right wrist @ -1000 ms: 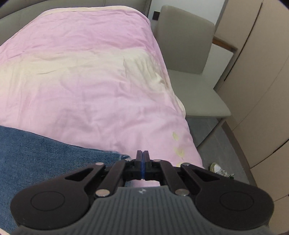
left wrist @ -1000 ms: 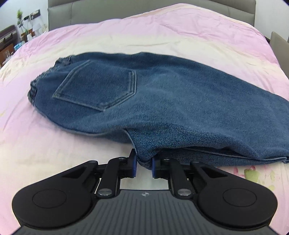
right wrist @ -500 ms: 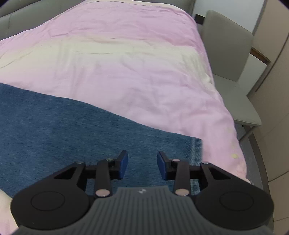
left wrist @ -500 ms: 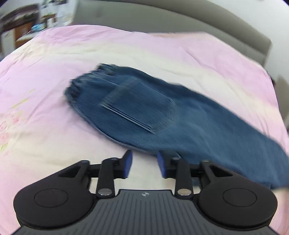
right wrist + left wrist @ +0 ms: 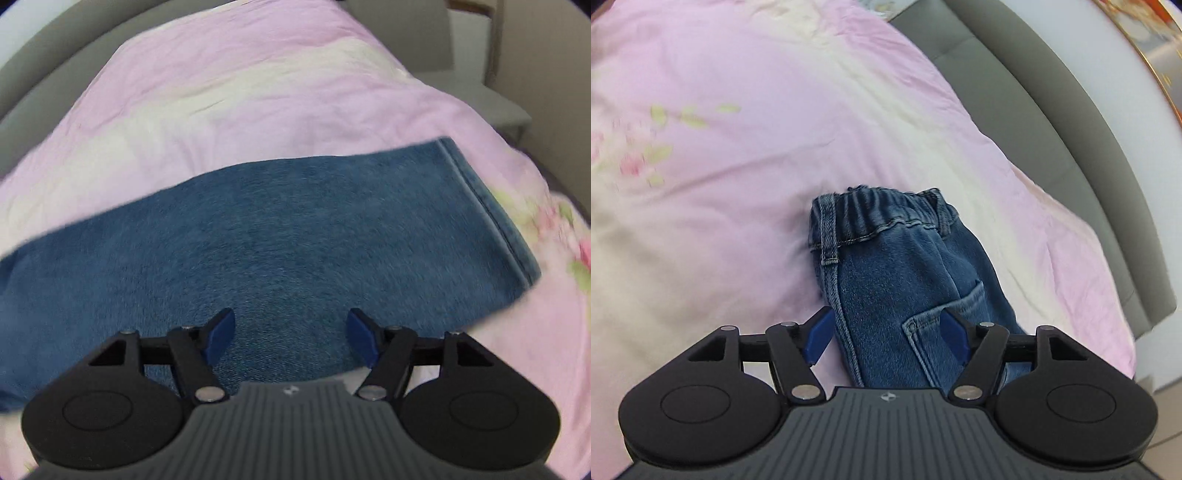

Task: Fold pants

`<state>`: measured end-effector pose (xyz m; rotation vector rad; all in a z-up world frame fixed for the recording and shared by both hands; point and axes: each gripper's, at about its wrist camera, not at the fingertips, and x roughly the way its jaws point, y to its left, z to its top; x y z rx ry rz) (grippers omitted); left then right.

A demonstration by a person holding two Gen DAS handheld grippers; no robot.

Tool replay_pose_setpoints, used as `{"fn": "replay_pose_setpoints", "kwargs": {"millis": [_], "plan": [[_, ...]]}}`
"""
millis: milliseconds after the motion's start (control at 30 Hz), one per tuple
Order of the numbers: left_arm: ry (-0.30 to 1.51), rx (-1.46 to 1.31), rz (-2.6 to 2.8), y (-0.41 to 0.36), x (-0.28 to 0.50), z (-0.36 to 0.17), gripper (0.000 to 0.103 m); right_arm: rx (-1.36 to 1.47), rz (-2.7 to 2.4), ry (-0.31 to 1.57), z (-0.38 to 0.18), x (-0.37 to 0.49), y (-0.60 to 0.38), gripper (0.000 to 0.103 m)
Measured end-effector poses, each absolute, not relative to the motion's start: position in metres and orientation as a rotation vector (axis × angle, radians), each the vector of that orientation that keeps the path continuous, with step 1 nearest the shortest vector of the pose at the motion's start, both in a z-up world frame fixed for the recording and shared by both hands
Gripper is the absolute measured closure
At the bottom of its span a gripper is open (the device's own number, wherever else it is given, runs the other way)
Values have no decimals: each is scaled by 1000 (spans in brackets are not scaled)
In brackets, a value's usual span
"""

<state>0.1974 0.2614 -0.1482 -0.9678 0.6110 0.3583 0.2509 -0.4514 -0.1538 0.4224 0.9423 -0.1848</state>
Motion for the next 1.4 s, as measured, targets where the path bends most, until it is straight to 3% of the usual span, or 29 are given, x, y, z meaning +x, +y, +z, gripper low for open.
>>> {"fn": "replay_pose_setpoints", "kwargs": {"millis": [300, 500, 567, 600, 633, 667, 767, 933, 1167, 1400], "plan": [[622, -1068, 387, 272, 221, -182, 25, 824, -455, 870, -184, 218, -515, 29], [626, -1054, 415, 267, 238, -185, 19, 815, -387, 866, -197, 252, -491, 29], [627, -1038, 424, 266, 241, -183, 21, 777, -426, 858, -200, 259, -481, 35], [631, -1029, 430, 265, 240, -181, 30, 773, -444, 849, -199, 260, -479, 40], [637, -1020, 435, 265, 238, -178, 39, 775, -462, 836, -198, 259, -480, 53], [635, -1015, 432, 266, 236, -176, 43, 778, -479, 822, -194, 257, -482, 71], [619, -959, 429, 262, 235, -162, 51, 776, -466, 803, -180, 255, -488, 88], [567, -821, 435, 240, 230, -114, 59, 661, -432, 781, -141, 267, -476, 92], [526, -761, 471, 243, 184, -69, 60, 608, -360, 744, -91, 263, -463, 94], [635, -780, 539, 283, 104, -76, 60, 673, -302, 848, -104, 219, -464, 95]]}}
